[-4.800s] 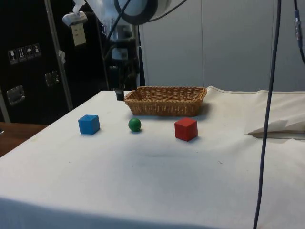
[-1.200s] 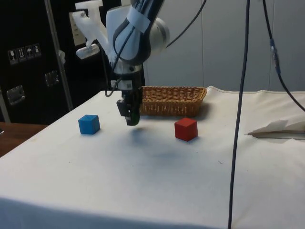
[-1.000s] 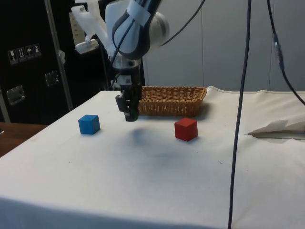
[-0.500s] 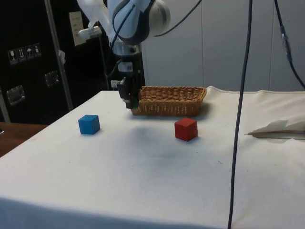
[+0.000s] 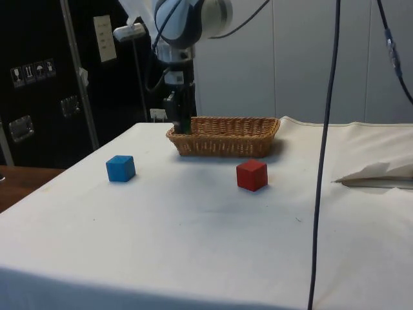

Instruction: Place all non-red objects into the basket.

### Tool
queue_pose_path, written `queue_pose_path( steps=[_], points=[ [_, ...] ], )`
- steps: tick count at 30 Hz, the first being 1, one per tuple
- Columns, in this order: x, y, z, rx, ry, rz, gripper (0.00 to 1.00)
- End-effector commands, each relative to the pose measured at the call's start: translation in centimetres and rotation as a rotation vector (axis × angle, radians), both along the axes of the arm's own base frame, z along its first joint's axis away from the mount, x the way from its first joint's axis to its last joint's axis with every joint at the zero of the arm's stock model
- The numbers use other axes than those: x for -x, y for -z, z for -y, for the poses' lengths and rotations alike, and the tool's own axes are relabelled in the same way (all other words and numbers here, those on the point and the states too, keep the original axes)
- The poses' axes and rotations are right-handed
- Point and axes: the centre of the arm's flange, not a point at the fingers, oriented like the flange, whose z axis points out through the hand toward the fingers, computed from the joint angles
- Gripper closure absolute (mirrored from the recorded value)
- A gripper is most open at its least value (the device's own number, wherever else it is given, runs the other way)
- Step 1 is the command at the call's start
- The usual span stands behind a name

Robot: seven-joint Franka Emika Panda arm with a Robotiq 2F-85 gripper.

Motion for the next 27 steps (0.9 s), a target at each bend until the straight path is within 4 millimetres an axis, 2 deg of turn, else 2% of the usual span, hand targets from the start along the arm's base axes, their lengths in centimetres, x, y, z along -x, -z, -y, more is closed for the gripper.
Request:
queue_pose_path(
  steps=[1, 14, 27],
  points=[
    [-0.1, -0.3, 0.5, -0.006, -0.003, -0.003, 1.00],
    [-0.1, -1.5, 4.6, 0.018, -0.008, -0.002, 1.00],
    [0.3, -1.2, 7.7, 0.041, -0.027, -0.005, 1.00]
  ],
)
